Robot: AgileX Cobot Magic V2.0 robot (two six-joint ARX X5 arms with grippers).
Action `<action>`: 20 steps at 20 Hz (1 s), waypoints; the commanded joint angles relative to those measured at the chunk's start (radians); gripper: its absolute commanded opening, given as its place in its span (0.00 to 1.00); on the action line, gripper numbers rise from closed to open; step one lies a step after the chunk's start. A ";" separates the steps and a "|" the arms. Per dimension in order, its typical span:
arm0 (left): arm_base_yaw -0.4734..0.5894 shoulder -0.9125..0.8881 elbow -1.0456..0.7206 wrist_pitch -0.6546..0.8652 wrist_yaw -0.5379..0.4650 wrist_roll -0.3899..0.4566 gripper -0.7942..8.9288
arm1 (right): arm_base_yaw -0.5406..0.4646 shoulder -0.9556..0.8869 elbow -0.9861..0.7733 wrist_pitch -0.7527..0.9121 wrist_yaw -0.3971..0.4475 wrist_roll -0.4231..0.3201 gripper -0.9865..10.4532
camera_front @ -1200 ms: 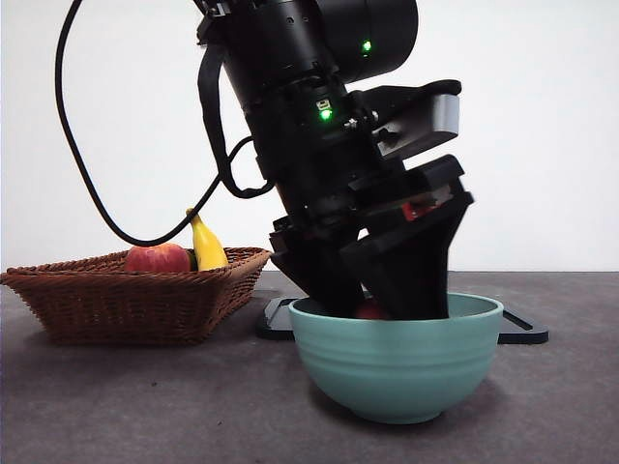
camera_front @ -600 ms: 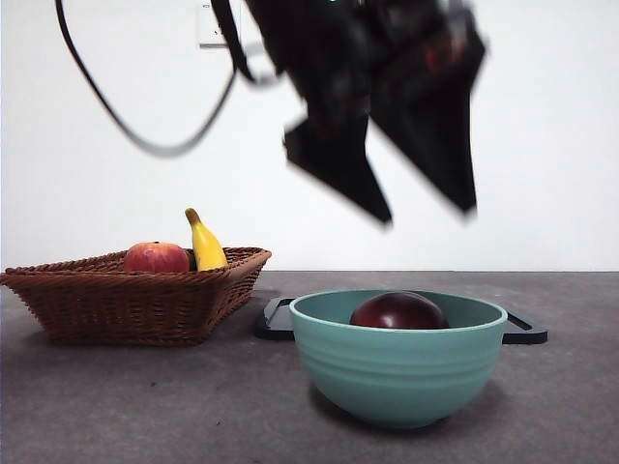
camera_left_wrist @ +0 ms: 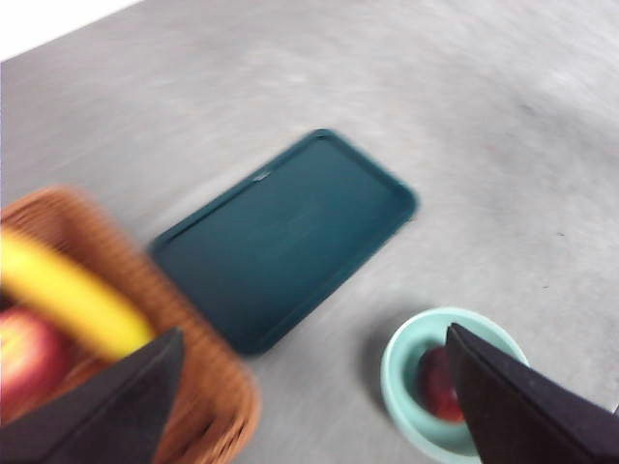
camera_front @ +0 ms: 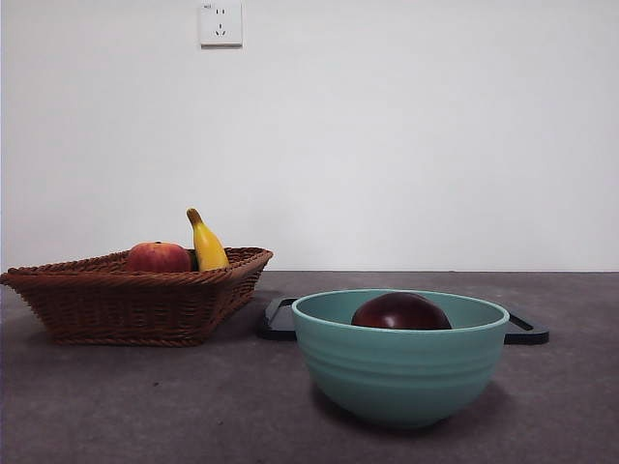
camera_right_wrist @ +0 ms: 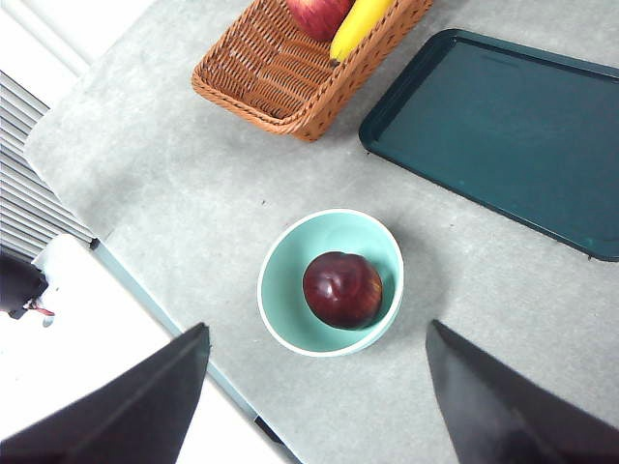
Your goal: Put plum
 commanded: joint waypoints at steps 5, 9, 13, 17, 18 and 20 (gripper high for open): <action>0.099 -0.235 -0.205 -0.015 0.141 -0.028 0.52 | 0.004 0.006 0.021 0.006 0.023 0.003 0.40; 0.099 -0.361 -0.417 -0.017 0.262 -0.048 0.52 | 0.004 0.006 0.020 0.006 0.023 0.003 0.40; 0.099 -0.400 -0.521 -0.037 0.395 -0.046 0.52 | 0.004 0.006 0.019 0.005 0.023 0.003 0.40; 0.099 -0.400 -0.522 -0.036 0.425 -0.045 0.52 | 0.004 0.013 0.019 -0.010 0.023 0.009 0.40; 0.099 -0.400 -0.522 -0.035 0.425 -0.045 0.52 | 0.005 0.021 0.017 -0.010 0.023 0.019 0.40; 0.098 -0.400 -0.522 -0.035 0.425 -0.045 0.52 | 0.021 0.050 0.002 -0.009 0.023 0.035 0.40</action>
